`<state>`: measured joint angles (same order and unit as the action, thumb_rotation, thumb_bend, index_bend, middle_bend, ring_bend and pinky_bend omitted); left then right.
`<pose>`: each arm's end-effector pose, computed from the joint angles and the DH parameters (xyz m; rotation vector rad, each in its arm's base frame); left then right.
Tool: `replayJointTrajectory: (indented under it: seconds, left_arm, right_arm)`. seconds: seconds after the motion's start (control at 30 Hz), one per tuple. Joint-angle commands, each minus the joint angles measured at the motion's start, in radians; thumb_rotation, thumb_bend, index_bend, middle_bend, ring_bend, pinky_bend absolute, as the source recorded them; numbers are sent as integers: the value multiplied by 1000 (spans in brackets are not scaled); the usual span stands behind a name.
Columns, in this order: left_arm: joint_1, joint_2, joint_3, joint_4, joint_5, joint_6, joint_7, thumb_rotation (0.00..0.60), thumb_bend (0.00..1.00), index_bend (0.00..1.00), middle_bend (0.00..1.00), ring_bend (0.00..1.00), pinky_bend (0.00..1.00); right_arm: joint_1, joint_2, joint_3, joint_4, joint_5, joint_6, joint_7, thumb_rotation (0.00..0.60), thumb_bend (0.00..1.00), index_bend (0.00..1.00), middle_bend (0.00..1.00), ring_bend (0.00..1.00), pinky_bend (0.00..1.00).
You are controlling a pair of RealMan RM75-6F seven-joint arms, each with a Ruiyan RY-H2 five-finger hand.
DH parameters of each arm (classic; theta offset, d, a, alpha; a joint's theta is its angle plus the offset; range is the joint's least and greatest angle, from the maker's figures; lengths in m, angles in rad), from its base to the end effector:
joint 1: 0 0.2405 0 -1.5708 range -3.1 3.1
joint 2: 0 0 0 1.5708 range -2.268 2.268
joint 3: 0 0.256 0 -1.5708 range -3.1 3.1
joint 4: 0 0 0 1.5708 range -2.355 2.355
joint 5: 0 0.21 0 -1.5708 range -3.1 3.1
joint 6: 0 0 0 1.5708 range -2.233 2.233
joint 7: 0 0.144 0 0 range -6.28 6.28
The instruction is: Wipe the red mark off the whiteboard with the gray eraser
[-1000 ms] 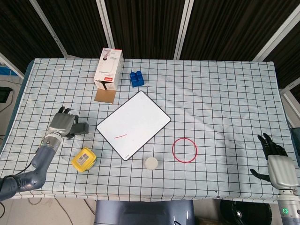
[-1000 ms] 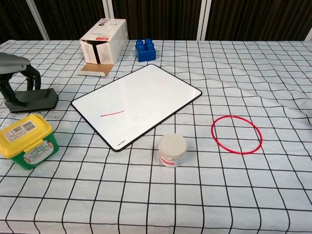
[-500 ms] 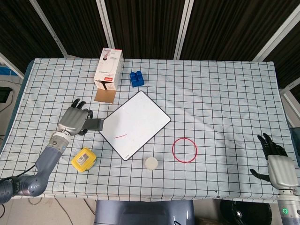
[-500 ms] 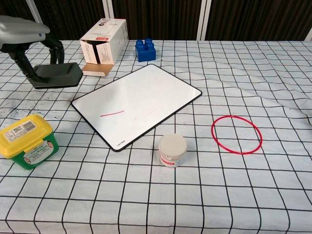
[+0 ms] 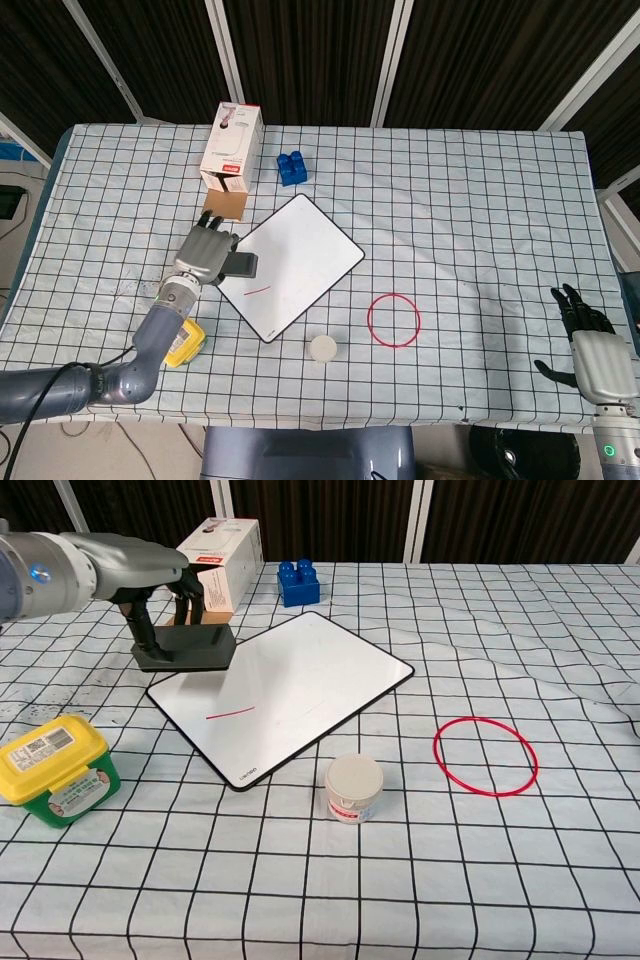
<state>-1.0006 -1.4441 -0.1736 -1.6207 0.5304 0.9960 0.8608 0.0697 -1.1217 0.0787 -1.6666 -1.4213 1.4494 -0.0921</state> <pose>-0.1108 0.3781 0.0083 -1.8720 -0.7878 -0.5518 -0.3123 -0.1811 0.1563 1.3330 -0.9298 0.8296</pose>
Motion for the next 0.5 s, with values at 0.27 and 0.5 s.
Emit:
replayJointTrajectory:
  seconds: [0.27, 0.5]
  left_arm:
    - [-127, -176, -32, 94, -185, 97, 163, 600, 252, 455, 466, 100, 52]
    - [-127, -231, 8, 177, -41, 59, 109, 600, 251, 466, 467, 108, 52]
  right_arm:
    - [0, 1, 2, 0, 4, -2, 5, 600, 40, 0, 30, 172, 204]
    - [0, 3, 2, 3, 5, -2, 12, 600, 40, 0, 30, 172, 204]
